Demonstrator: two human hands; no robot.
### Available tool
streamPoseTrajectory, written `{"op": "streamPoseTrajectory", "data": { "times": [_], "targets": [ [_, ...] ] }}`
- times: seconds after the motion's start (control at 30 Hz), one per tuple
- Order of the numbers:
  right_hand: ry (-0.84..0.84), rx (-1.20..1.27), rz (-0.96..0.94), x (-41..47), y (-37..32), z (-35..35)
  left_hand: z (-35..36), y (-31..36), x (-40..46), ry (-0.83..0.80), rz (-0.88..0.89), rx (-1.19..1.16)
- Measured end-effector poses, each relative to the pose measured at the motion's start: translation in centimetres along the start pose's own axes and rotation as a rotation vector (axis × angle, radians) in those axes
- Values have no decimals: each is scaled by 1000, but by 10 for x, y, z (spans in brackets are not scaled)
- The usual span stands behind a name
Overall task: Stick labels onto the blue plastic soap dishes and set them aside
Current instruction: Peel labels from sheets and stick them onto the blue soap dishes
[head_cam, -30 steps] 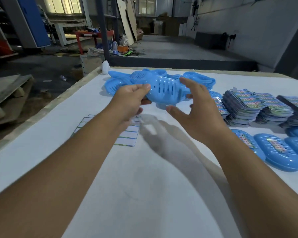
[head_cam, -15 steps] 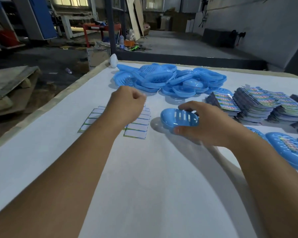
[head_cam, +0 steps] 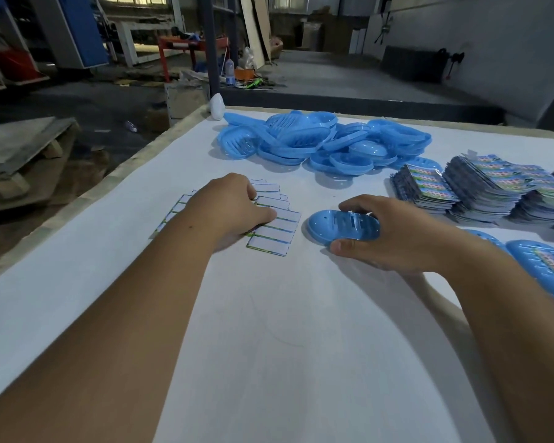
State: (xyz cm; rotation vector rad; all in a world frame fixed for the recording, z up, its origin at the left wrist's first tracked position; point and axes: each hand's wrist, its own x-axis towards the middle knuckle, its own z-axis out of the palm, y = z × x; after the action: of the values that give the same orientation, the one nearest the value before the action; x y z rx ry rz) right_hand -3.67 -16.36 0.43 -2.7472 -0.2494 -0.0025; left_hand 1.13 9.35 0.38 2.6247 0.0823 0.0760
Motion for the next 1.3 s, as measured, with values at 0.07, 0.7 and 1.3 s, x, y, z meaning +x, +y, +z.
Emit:
{"op": "streamPoseTrajectory", "data": {
  "times": [0.07,0.7,1.3],
  "targets": [
    [3,0,2,0,1,0,1,0,0,16,20,64],
    [6,-25,-11,0,-1,2,-14,6,7,-318,93,135],
    [-2,-21,-4,0,-1,2,-5,6,8,138,103,-346]
  ]
}}
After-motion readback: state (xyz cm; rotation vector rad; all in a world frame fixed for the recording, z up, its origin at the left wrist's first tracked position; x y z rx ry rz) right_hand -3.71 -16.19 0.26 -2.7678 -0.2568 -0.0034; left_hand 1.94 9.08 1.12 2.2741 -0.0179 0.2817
